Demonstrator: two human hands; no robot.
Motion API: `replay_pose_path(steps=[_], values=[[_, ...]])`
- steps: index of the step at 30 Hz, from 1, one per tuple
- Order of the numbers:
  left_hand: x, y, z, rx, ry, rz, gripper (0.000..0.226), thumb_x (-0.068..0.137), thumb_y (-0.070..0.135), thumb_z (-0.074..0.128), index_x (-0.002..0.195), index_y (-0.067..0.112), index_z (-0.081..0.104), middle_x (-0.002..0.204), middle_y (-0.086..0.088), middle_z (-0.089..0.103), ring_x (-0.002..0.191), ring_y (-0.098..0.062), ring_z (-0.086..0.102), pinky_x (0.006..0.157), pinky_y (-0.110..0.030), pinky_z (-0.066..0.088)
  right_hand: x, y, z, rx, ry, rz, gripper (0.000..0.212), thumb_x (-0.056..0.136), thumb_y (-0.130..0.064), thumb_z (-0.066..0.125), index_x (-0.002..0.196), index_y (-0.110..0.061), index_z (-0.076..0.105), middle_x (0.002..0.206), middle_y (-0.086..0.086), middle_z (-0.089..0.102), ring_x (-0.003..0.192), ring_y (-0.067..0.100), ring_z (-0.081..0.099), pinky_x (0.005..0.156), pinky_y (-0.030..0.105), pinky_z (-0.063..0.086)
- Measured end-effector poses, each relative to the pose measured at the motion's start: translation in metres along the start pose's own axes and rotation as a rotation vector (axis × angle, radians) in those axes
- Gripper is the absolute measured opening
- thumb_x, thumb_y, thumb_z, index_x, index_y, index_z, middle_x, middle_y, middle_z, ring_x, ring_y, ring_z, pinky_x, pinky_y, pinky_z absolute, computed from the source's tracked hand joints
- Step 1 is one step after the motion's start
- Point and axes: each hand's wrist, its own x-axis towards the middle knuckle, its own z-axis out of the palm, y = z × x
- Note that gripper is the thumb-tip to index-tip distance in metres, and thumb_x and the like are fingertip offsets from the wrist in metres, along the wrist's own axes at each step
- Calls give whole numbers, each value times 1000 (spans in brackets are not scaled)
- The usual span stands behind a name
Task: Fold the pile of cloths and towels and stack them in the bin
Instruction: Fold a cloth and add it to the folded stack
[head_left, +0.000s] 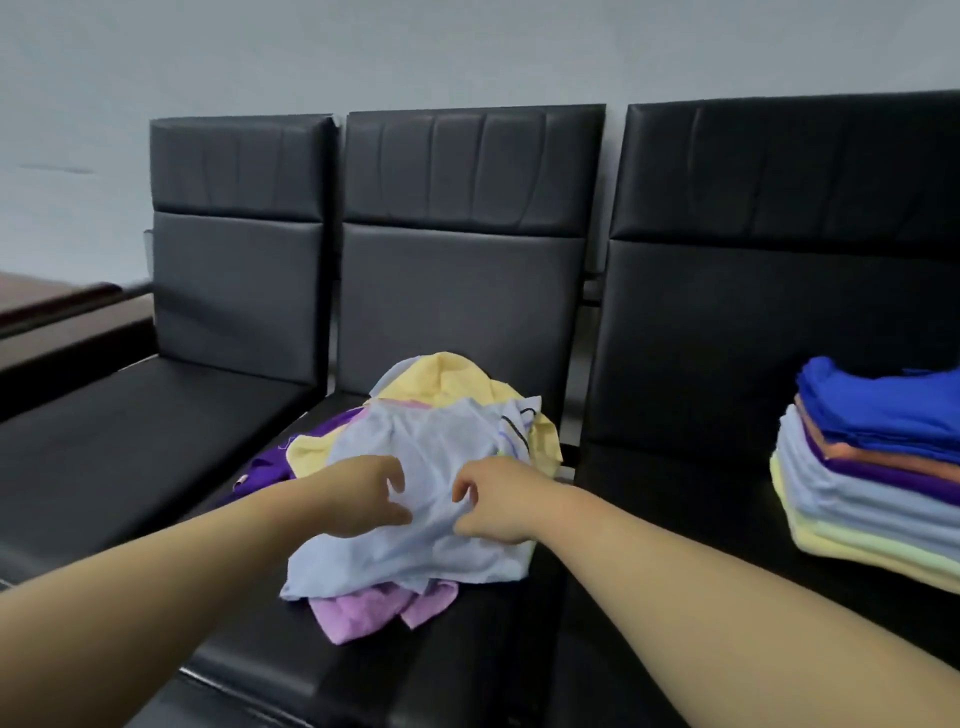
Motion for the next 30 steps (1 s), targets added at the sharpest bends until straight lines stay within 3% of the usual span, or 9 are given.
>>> replay_pose_path(steps=[3, 6, 11, 16, 19, 21, 25, 28, 30], values=[[5, -17, 23, 76, -138, 25, 33, 81, 51, 74, 107, 34, 61, 112, 8, 62, 101, -16, 59, 87, -32, 51, 10, -12, 27, 19, -76, -46, 41, 87, -36, 74, 126, -26, 64, 117, -4, 62, 100, 16, 55, 81, 29, 46], [7, -30, 38, 141, -132, 60, 16, 83, 43, 69, 93, 34, 60, 104, 9, 61, 95, -17, 57, 74, -28, 43, 16, -20, 48, -17, -64, -41, 41, 86, -38, 75, 125, -26, 67, 126, -2, 65, 111, 20, 61, 91, 31, 51], [10, -39, 42, 100, -63, 96, 12, 90, 32, 62, 83, 35, 53, 95, 11, 58, 87, -13, 53, 66, -23, 38, 20, -18, 69, -58, -30, 27, 23, 87, -31, 70, 109, -26, 70, 108, -1, 67, 98, 25, 64, 84, 36, 56], [6, -26, 17, -266, 38, 88, 12, 90, 24, 64, 87, 32, 57, 93, 13, 62, 85, -12, 58, 71, -24, 46, 14, -17, 58, 96, 10, -3, 26, 80, -34, 79, 101, -23, 69, 102, -5, 66, 93, 19, 64, 79, 33, 54], [-2, -2, -7, -600, 88, 109, 10, 90, 16, 66, 87, 21, 58, 80, 5, 60, 73, -18, 56, 65, -33, 51, 3, -15, 37, 247, 49, 13, 23, 82, -38, 81, 81, -27, 60, 79, -10, 58, 76, 11, 55, 64, 25, 43], [-7, 21, -23, -796, 108, 138, 12, 92, 11, 68, 88, 17, 57, 75, 0, 57, 67, -19, 52, 62, -32, 50, -5, -10, 24, 297, 71, 66, 34, 86, -39, 79, 72, -23, 52, 71, -6, 51, 67, 12, 47, 59, 28, 37], [-18, 71, -43, -992, 86, 216, 15, 94, 6, 66, 87, 16, 58, 79, -9, 51, 72, -22, 47, 67, -33, 47, -35, 15, -16, 470, 136, 154, 26, 91, -30, 72, 95, -5, 67, 87, 9, 68, 78, 22, 66, 77, 43, 59], [-22, 108, -44, -1047, 28, 280, 22, 94, 1, 65, 80, 17, 60, 72, -4, 54, 63, -16, 51, 60, -27, 47, -77, 47, -50, 626, 219, 199, 10, 96, -14, 66, 100, -6, 69, 91, 10, 74, 78, 18, 75, 73, 31, 62], [-24, 136, -38, -1047, -50, 314, 25, 93, -4, 63, 79, 16, 62, 71, 1, 56, 62, -12, 53, 58, -24, 48, -106, 75, -64, 651, 290, 260, 10, 98, -11, 63, 104, -8, 70, 95, 10, 78, 85, 19, 78, 78, 32, 62]])
